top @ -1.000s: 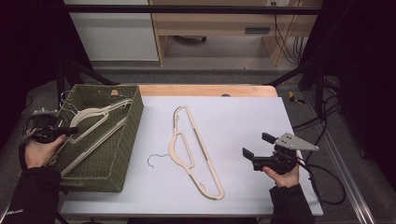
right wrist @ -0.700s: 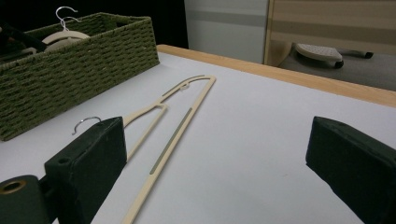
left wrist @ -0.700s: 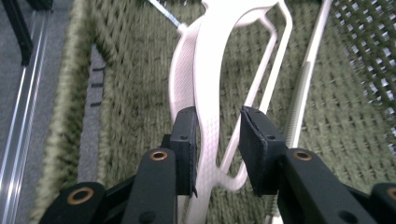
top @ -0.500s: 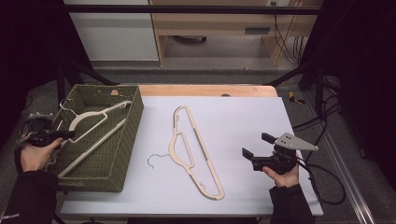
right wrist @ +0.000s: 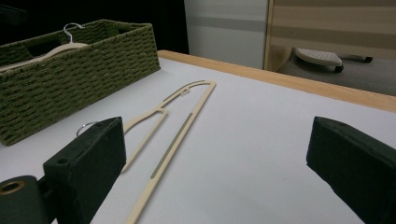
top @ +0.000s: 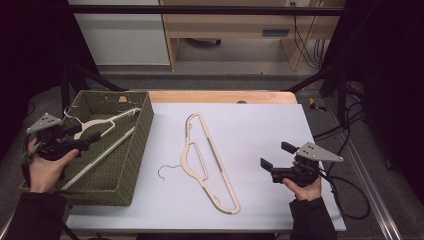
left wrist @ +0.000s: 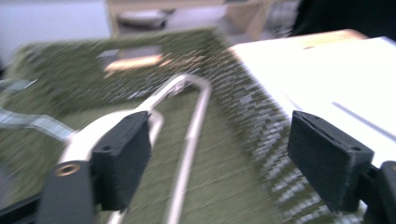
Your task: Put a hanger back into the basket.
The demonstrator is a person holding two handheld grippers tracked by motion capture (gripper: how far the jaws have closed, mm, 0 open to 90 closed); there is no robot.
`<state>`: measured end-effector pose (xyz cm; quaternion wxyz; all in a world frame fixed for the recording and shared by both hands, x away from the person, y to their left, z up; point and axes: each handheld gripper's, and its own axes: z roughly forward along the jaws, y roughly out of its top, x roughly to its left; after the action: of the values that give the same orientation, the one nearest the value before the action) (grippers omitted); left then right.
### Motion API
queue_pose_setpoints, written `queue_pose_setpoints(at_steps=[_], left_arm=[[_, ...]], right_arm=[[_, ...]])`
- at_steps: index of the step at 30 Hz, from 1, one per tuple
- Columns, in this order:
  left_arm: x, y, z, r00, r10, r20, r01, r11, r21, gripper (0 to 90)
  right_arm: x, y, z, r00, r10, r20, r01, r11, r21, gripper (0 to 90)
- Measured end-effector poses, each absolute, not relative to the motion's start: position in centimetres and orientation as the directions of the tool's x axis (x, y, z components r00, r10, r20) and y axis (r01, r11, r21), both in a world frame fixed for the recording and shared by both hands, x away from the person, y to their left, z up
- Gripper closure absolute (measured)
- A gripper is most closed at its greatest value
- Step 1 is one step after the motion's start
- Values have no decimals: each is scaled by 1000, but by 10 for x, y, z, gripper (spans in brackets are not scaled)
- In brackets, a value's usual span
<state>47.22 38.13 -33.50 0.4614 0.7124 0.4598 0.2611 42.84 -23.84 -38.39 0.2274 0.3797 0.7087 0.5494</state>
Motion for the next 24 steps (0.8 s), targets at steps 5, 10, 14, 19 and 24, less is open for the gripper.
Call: queue_pose_setpoints(at_steps=[5,10,14,19,24], left_arm=[[463,346,-328,532,845,-42,346,-172,922,93],[455,311,-328,611,791,-27,301,-201,932,70],[450,285,-333,660,751,-29,280,-210,937,65],[449,255,-344,707,707,-10,275,-262,925,65],[450,235,-352,738,674,-27,287,-278,917,69]], right_arm=[[428,-238,-384,-611,787,92,286,111,952,49],[428,-238,-385,-616,783,90,285,114,952,47],[428,-238,-384,-615,784,86,282,117,952,48],[428,-237,-385,-621,779,90,282,115,953,49],[429,-236,-386,-623,777,86,282,121,952,49]])
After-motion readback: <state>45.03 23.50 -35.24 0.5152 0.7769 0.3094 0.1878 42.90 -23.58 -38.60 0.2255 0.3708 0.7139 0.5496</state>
